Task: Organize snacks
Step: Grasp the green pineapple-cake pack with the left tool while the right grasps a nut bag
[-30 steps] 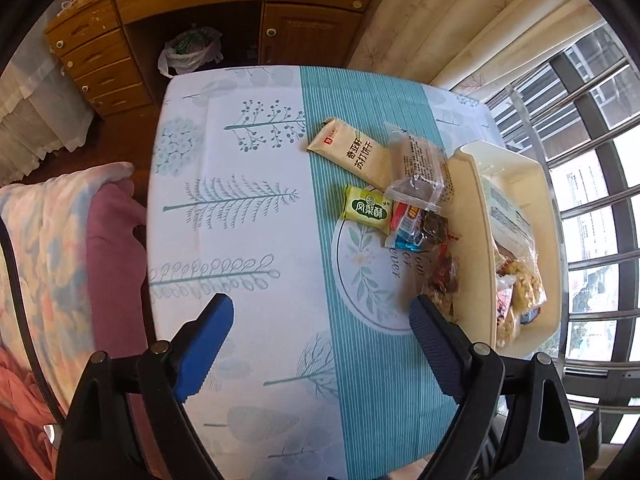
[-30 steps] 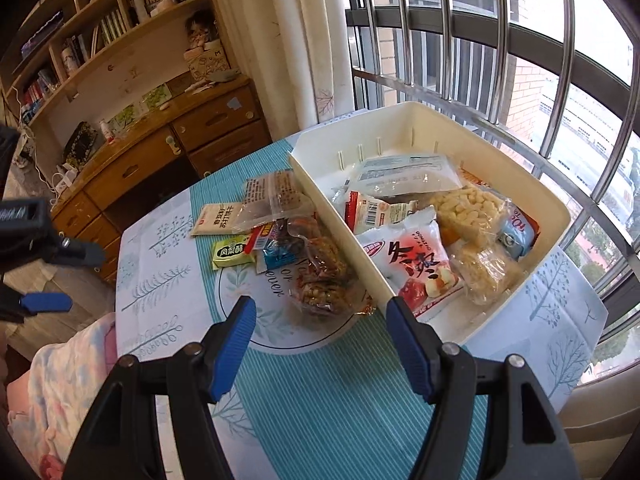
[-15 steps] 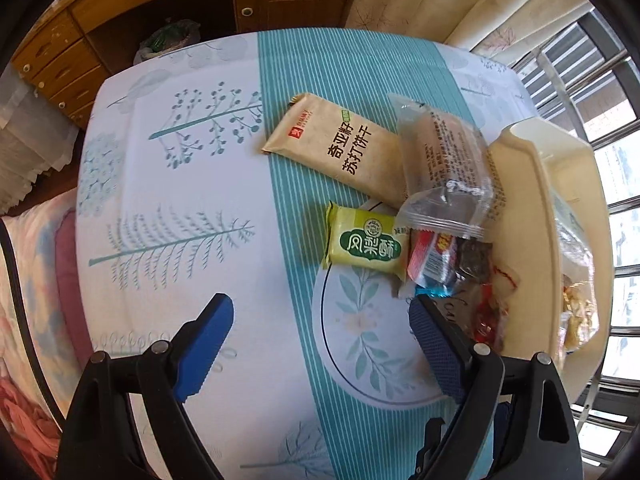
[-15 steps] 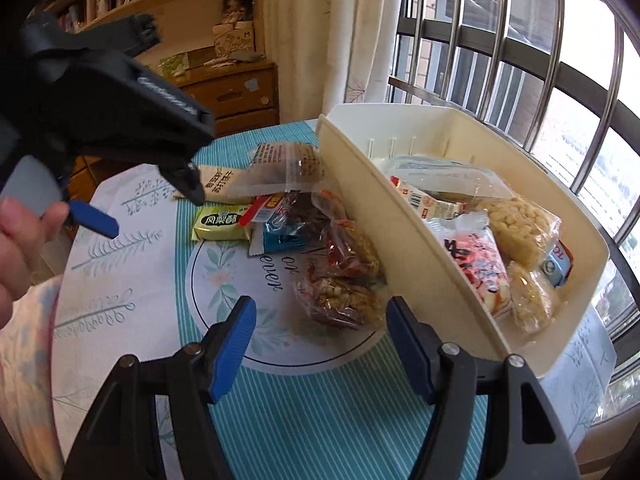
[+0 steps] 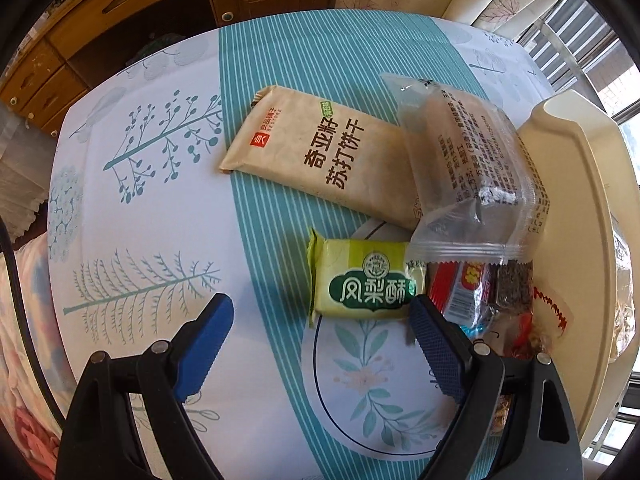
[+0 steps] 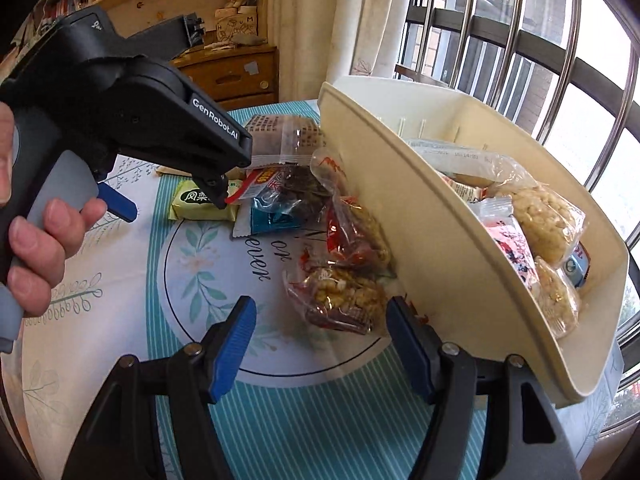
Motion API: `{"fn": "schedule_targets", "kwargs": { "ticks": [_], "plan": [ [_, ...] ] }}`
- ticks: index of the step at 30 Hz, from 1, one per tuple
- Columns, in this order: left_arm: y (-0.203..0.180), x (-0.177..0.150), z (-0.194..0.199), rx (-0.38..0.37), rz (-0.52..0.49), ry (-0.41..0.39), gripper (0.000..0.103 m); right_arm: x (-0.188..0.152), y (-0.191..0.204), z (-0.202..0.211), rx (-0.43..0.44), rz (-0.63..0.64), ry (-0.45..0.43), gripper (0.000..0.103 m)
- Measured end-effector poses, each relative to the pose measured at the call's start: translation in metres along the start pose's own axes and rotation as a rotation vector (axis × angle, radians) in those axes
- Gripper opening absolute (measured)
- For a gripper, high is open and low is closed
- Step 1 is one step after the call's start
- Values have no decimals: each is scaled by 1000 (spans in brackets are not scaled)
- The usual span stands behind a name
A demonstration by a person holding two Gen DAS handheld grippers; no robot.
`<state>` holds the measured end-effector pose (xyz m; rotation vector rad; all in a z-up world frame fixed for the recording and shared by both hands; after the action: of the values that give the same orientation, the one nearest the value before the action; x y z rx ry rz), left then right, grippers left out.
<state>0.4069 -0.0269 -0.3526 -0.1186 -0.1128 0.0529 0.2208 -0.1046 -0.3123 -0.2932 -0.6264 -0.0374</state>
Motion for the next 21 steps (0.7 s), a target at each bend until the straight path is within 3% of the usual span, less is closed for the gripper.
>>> {"fn": "schedule_targets", "kwargs": {
  "ticks": [10, 17, 21],
  "plan": [
    [-12, 29, -19, -34, 35, 43, 89, 6, 2, -10, 4, 30, 9, 67],
    [-27, 40, -30, 10, 37, 69, 89, 8, -2, -13, -1, 58, 24, 52],
    [-26, 48, -34, 21, 52, 75, 89, 11, -1, -15, 8, 88, 35, 50]
  ]
}}
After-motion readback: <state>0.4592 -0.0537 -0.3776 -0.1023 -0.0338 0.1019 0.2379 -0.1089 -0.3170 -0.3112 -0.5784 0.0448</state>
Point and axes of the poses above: each gripper's, at about its wrist camera, not at the fingertips, and z roughly against the way its jaws point, y to its left, x to its top, the point moved 5 cm from there along -z, roughly the way its jaws point, and after that the axes turned 15 degrees about z, right-handed, at the moved point
